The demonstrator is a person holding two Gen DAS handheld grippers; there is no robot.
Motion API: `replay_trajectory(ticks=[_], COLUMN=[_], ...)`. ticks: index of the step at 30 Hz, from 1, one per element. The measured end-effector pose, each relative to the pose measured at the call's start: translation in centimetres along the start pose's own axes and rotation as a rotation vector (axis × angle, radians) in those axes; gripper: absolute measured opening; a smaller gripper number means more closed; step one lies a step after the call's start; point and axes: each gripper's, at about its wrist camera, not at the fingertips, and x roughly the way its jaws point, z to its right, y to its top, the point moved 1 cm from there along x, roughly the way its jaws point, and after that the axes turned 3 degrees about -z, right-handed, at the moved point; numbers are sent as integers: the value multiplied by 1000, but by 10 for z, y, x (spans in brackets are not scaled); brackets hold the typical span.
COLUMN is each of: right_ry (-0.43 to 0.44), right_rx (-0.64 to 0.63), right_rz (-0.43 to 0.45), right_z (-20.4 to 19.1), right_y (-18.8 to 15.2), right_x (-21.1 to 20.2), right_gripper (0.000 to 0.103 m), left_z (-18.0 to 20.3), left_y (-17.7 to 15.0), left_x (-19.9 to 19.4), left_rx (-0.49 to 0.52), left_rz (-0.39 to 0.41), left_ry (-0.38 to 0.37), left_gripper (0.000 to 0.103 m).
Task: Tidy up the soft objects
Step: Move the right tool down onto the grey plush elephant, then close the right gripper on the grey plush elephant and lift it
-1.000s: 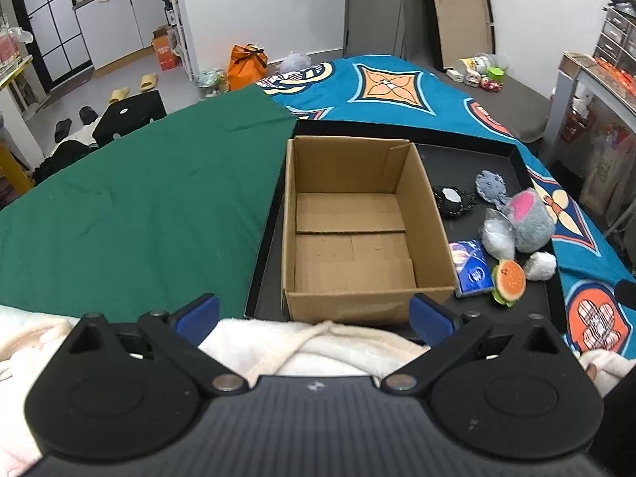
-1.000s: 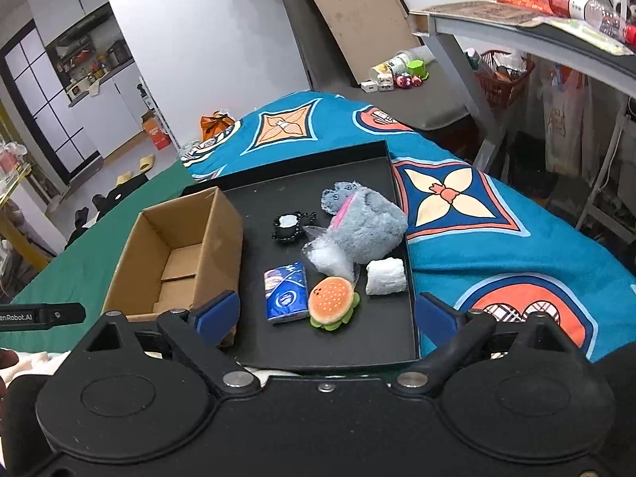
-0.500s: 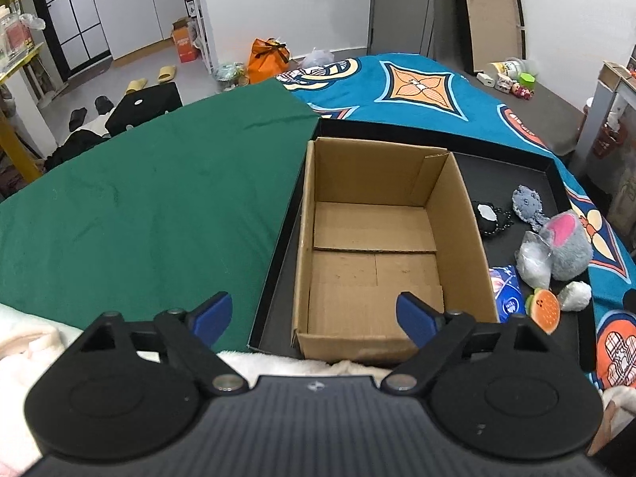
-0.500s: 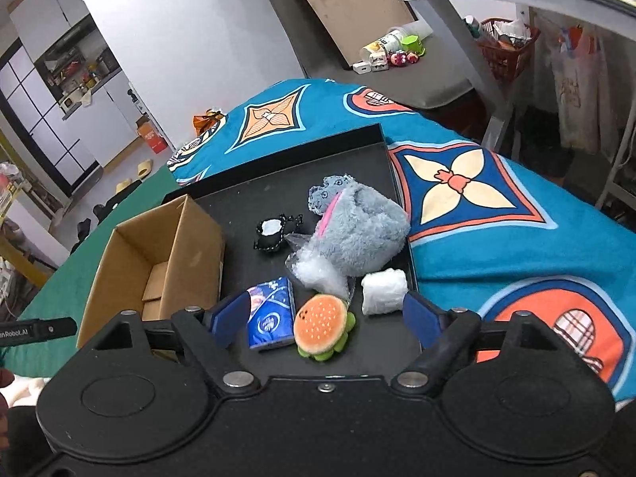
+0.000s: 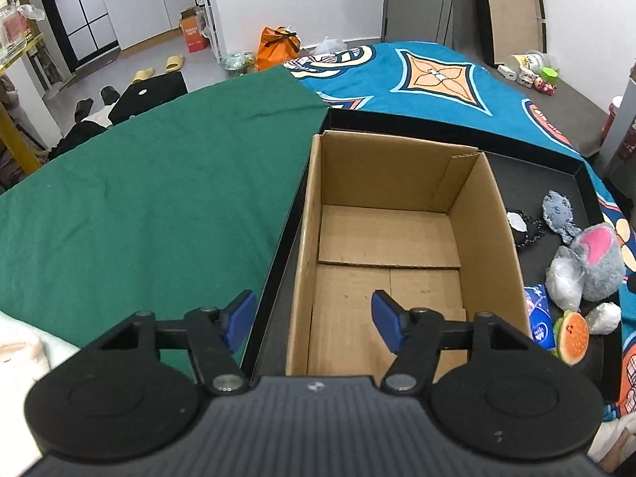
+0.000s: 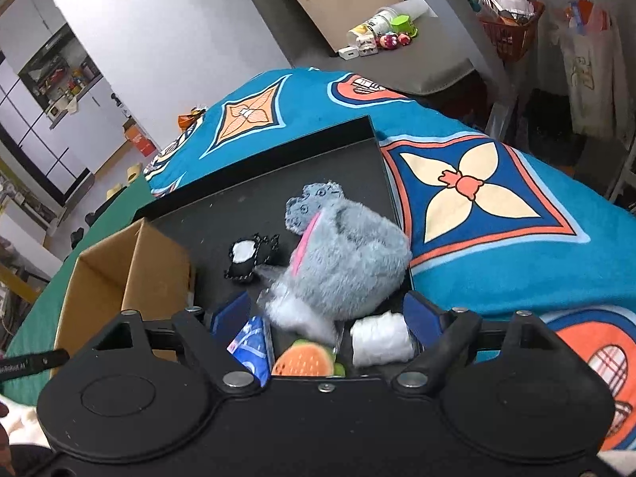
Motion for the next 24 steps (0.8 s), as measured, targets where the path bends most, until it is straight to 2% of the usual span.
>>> replay_trajectory(ticks=[6,11,14,22,24], right_ry=[-11,-20,-7,0,-2], right_rx=[42,69,85,104,93], right_rz=[-3,-2,-2,-19,-17], right_z=[13,22,25,26,23], right_y=[16,23,25,24,24], right_x=[20,33,41,56,57], right_gripper=[90,90,90,89,87], left_z=[4,9,11,6,3], left_y=[9,12,13,17,20], left_x=[12,19,25,35,35], left_rx=[1,11,17,7,0], left_rz=[-11,-9,-25,-38,-28], left_ry=[23,50,60,83,67], left_gripper=[53,48,40,11,11])
